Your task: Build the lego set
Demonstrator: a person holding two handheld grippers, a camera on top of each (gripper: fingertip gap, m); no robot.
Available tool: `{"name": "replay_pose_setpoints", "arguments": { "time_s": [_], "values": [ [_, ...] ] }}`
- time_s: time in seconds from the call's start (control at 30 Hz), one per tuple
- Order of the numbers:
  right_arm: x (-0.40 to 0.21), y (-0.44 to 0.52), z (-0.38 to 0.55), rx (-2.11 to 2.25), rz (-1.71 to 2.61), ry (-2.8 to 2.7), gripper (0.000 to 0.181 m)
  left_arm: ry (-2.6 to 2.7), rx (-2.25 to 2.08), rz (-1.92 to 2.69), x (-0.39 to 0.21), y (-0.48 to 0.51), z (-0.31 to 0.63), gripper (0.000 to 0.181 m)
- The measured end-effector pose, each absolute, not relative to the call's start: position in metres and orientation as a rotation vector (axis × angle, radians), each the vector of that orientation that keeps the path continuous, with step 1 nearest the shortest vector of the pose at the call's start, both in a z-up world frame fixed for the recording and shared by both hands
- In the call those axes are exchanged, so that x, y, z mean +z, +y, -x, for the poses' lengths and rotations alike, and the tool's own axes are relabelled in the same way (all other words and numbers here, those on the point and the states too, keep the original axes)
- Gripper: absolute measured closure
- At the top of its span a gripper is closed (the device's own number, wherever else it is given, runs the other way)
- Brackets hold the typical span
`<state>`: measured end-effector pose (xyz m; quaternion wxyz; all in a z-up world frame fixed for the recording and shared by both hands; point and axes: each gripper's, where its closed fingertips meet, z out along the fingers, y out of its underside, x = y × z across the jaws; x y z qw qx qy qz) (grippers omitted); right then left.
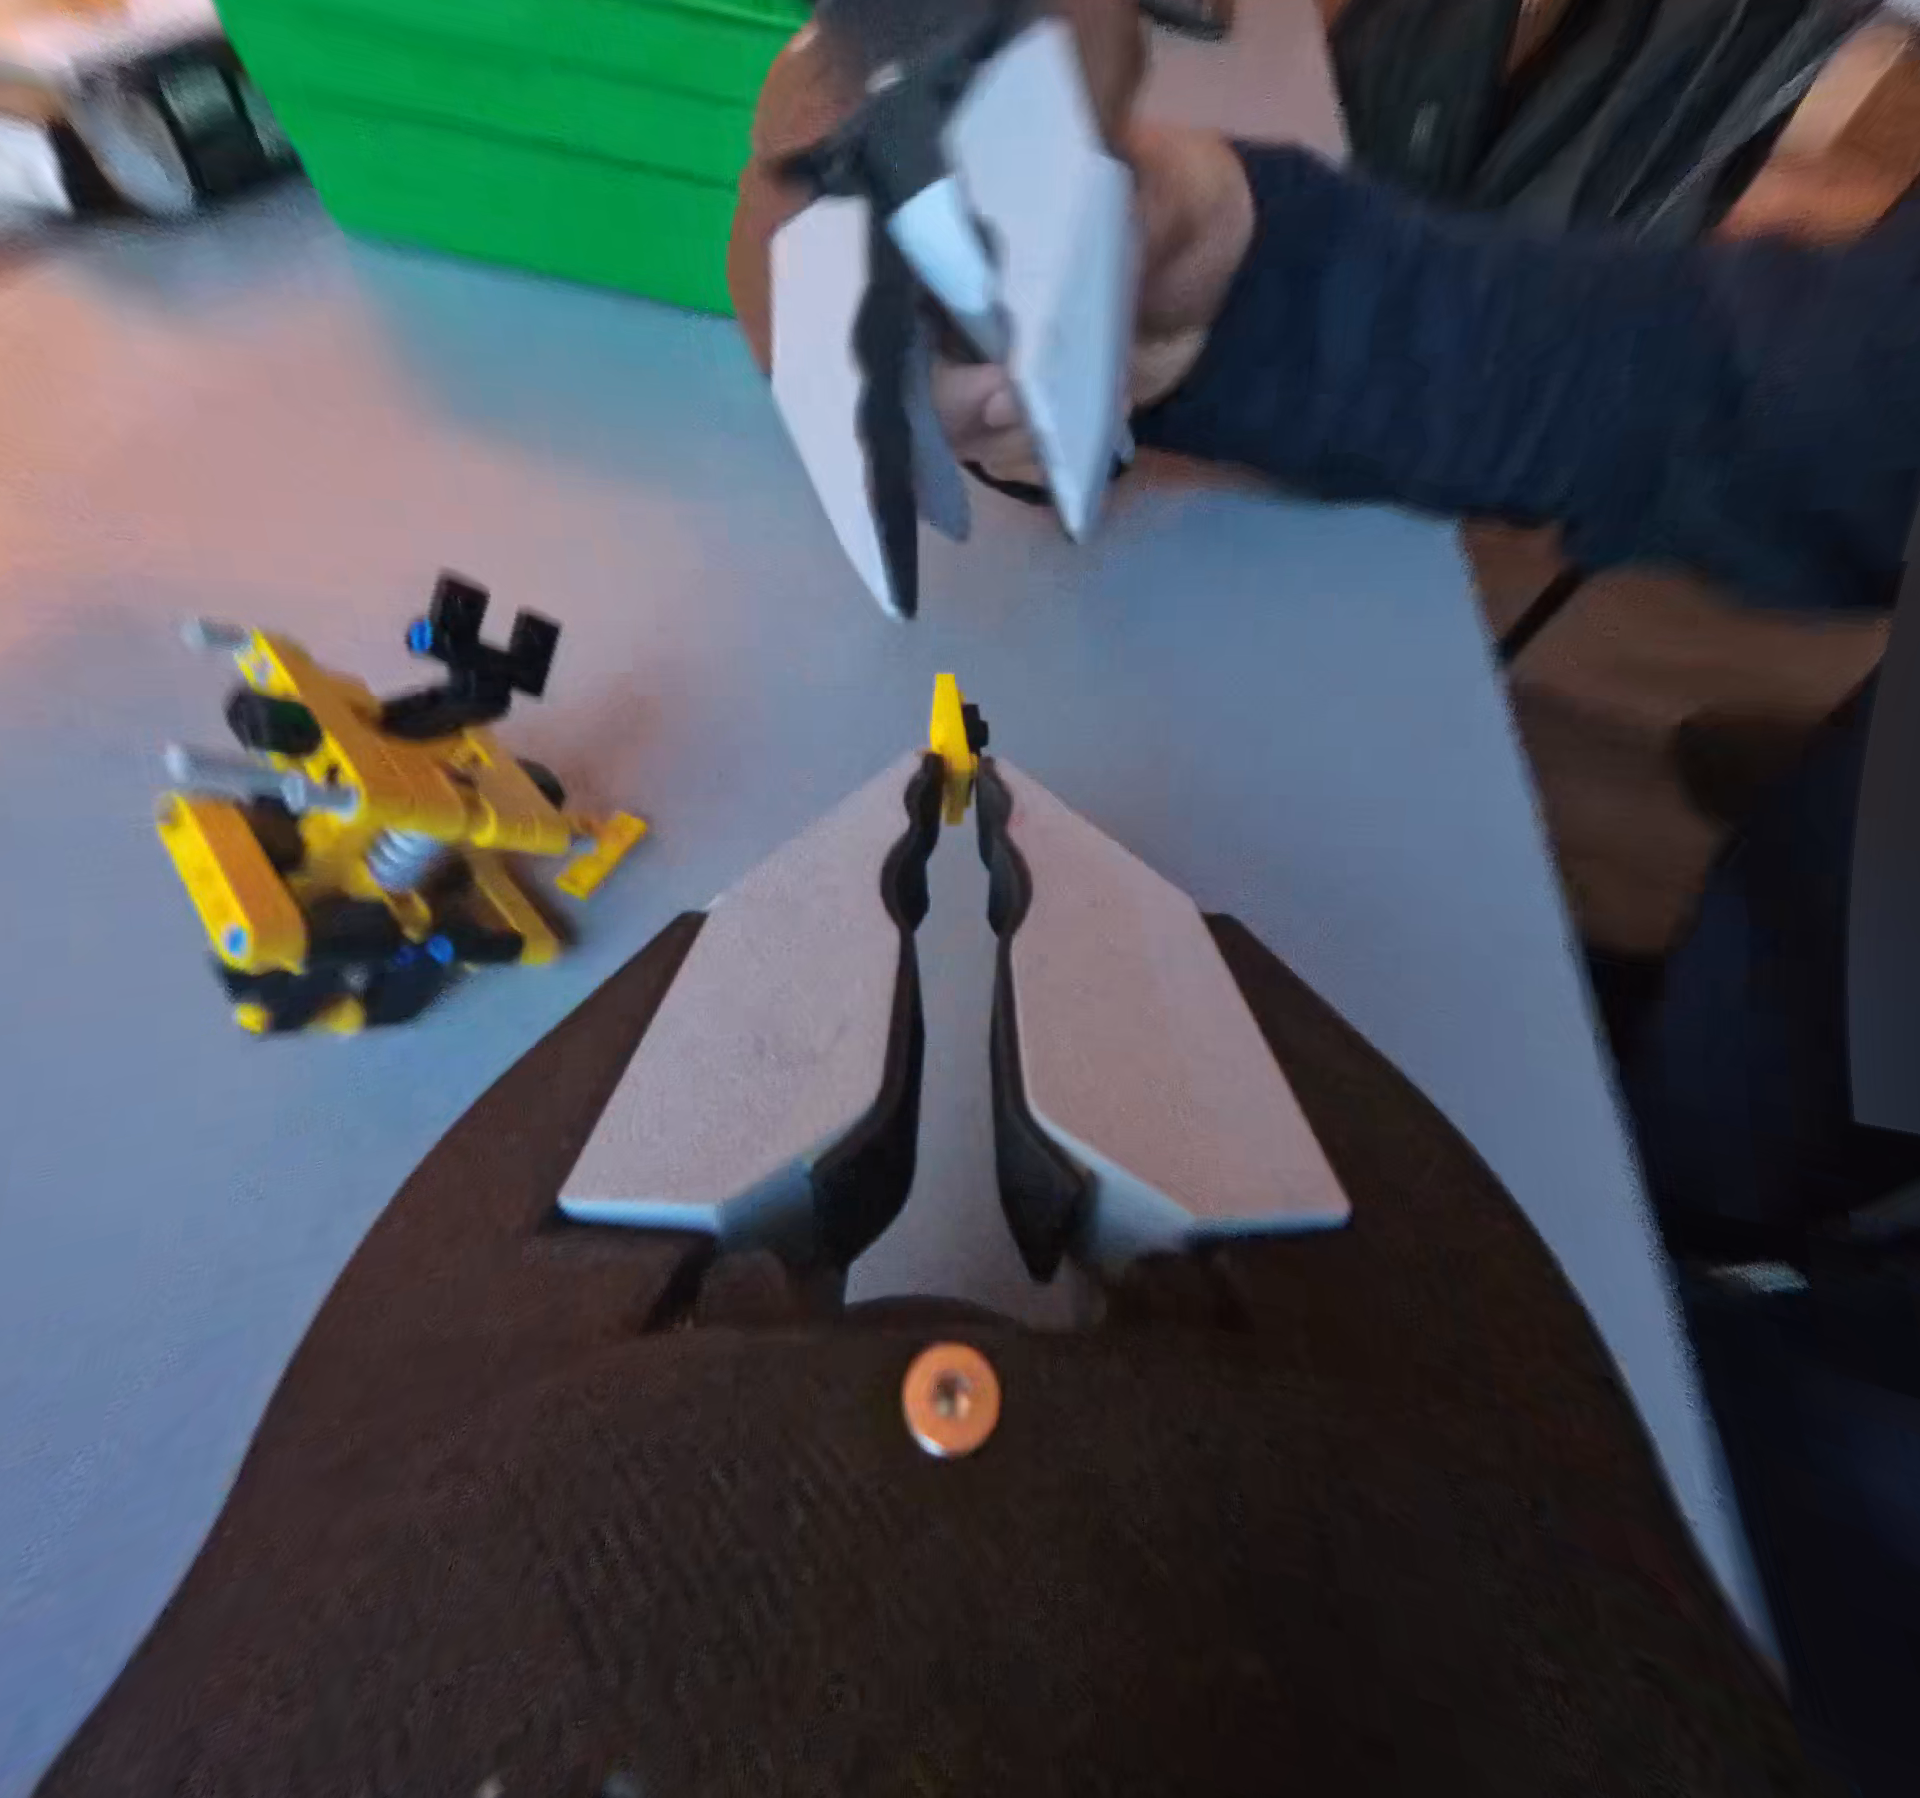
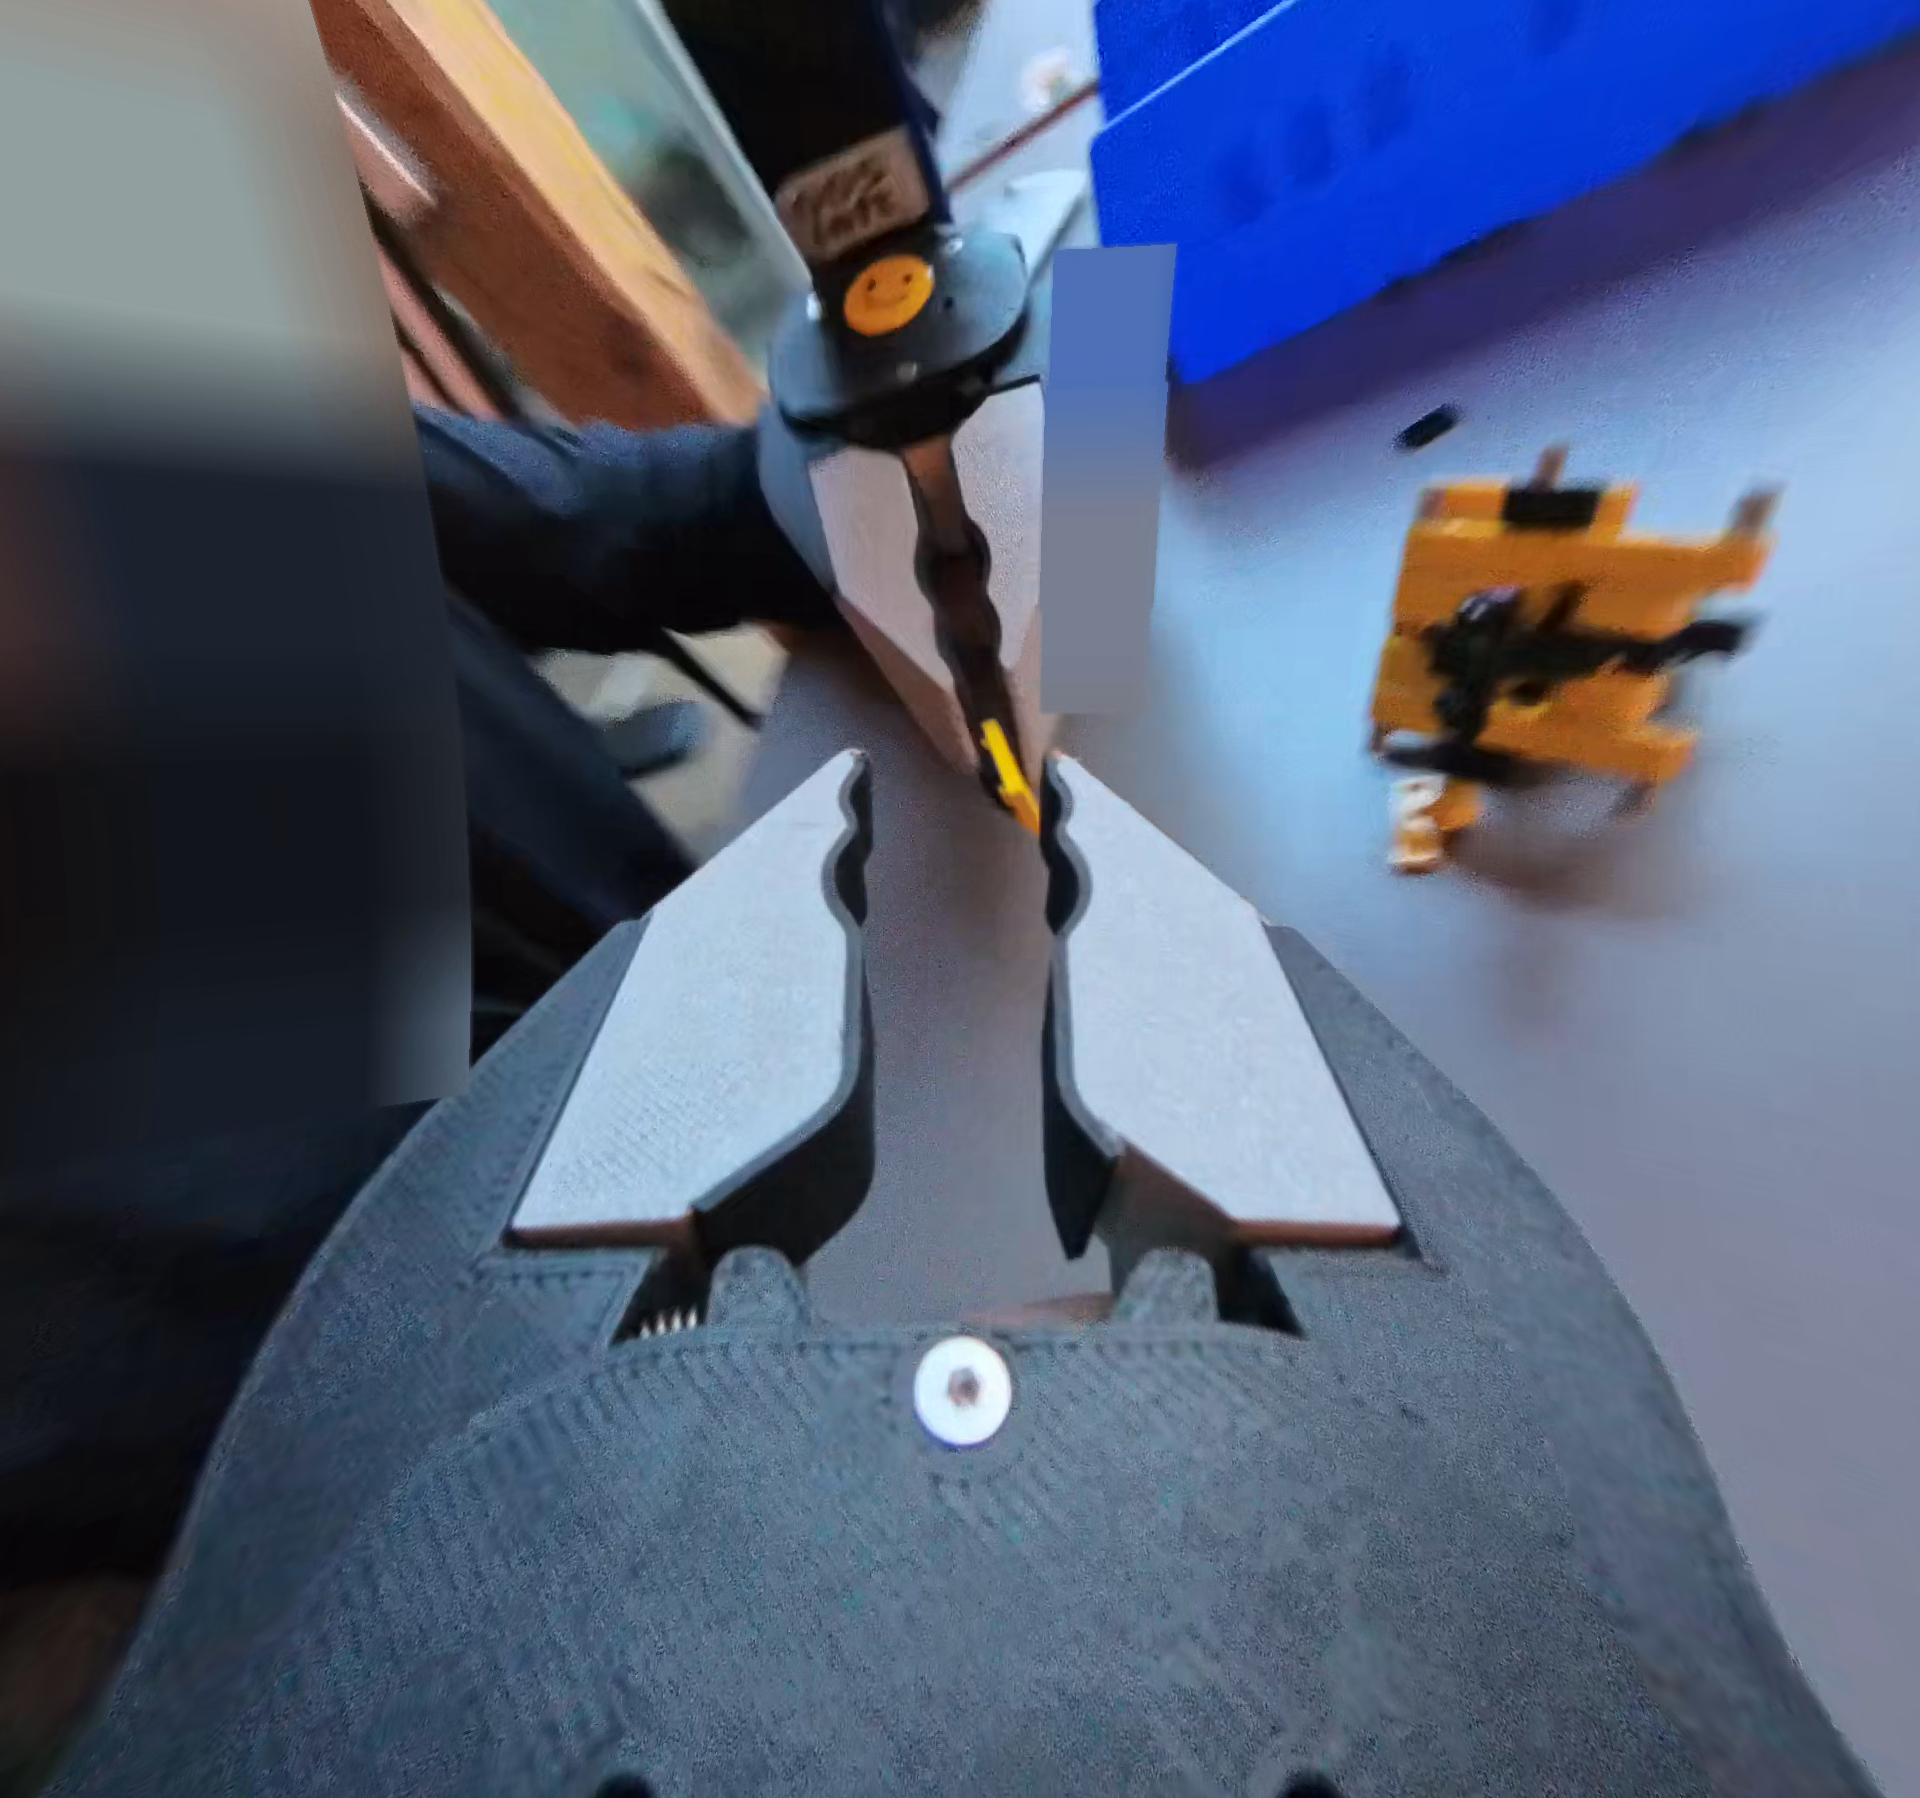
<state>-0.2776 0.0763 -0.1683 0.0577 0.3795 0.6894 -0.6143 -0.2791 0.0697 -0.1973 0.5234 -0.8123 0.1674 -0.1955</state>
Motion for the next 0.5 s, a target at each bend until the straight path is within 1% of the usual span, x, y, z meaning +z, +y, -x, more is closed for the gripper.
{"name": "replay_pose_setpoints", "arguments": {
  "time_s": [0.1, 0.2, 0.33, 0.37, 0.5],
  "values": [
    [-0.174, 0.073, 0.280, -1.833, -1.061, 2.678, 0.153, 0.152, -0.823, 1.921, -0.189, 0.068, 0.282, 0.178],
    [-0.177, 0.066, 0.285, -1.675, -0.942, 3.185, 0.151, 0.032, -0.989, 1.915, -0.191, 0.068, 0.283, 0.178],
    [-0.180, 0.057, 0.286, -1.446, -0.740, 3.597, 0.158, -0.049, -1.113, 1.894, -0.189, 0.068, 0.280, 0.178],
    [-0.182, 0.059, 0.289, -1.367, -0.726, 3.684, 0.163, -0.057, -1.138, 1.884, -0.188, 0.068, 0.279, 0.178],
    [-0.184, 0.059, 0.292, -1.184, -0.599, 3.890, 0.171, -0.104, -1.190, 1.868, -0.187, 0.068, 0.282, 0.178]
  ]
}}
